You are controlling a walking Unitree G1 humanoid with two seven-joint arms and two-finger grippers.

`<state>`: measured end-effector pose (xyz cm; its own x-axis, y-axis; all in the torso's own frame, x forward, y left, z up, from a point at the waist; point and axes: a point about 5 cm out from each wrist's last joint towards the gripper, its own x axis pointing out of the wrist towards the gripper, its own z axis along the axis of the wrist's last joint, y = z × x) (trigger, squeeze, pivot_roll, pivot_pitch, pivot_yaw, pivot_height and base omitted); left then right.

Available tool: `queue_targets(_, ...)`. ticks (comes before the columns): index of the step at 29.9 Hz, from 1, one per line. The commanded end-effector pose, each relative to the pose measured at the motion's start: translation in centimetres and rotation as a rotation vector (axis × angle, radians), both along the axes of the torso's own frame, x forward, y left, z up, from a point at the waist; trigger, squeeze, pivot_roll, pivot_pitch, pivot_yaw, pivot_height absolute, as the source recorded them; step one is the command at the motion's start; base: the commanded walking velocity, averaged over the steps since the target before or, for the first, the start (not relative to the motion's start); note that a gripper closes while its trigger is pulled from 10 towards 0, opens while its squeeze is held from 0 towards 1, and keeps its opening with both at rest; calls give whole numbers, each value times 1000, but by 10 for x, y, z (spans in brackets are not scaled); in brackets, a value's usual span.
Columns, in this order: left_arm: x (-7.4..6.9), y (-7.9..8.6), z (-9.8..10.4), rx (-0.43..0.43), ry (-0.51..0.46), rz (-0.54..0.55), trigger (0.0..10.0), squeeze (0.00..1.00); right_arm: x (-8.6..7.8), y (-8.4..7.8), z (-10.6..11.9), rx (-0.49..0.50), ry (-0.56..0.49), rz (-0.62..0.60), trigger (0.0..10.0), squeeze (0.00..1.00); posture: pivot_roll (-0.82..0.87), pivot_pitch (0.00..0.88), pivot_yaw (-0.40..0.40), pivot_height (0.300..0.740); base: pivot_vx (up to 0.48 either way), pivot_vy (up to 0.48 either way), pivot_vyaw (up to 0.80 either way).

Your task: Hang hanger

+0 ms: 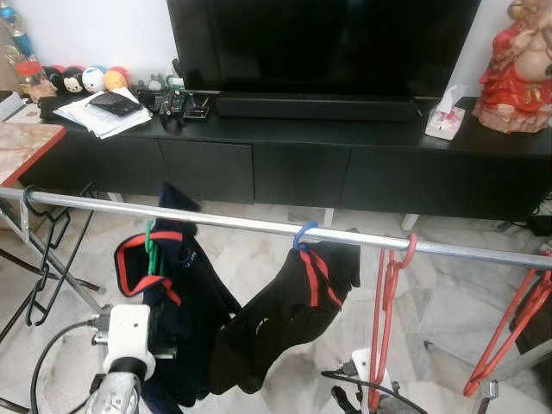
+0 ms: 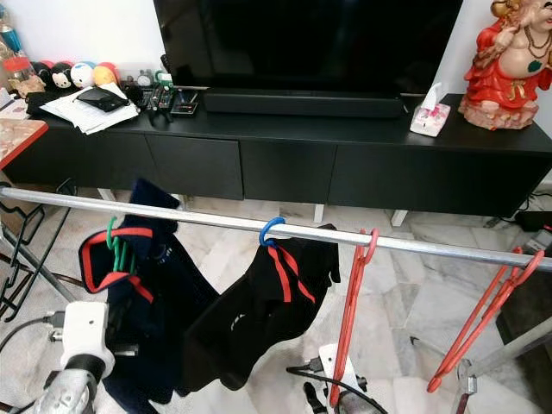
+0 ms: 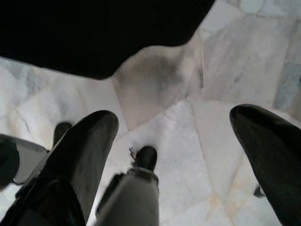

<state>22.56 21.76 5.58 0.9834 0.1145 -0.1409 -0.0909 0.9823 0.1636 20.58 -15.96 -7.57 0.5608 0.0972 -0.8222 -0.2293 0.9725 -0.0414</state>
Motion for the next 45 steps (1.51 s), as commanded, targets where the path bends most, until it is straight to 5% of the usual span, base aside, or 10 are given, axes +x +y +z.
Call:
queue_targets(1,5,7,7,-1,-49,19,10000,0,2,3,1,6,-4,-12,10000,0,-88,0,46,740,0,0,0)
queue_targets(19,17,15,10,12,-79,4,10000,0,6,9,3,-3,-21,-35,10000,0,-89,0,80,740,0,0,0)
queue_targets(23,15,14,12,2,-97,21,10000,0,16,-33,14,-60,-165,-166,10000,0,-87,0,64,740,0,0,0)
queue_targets(25,14,13,11,0,-94,19,10000,0,13,-39,14,-67,-170,-172,10000,0,-88,0,61,740,0,0,0)
queue_targets(32,15,10,10,-3,-93,14,10000,0,11,-40,16,-97,-235,-149,10000,0,-102,0,53,740,0,0,0)
queue_targets(45,16,6,10,-16,-97,13,10000,0,-7,-41,6,-89,-193,-133,10000,0,-118,0,53,740,0,0,0)
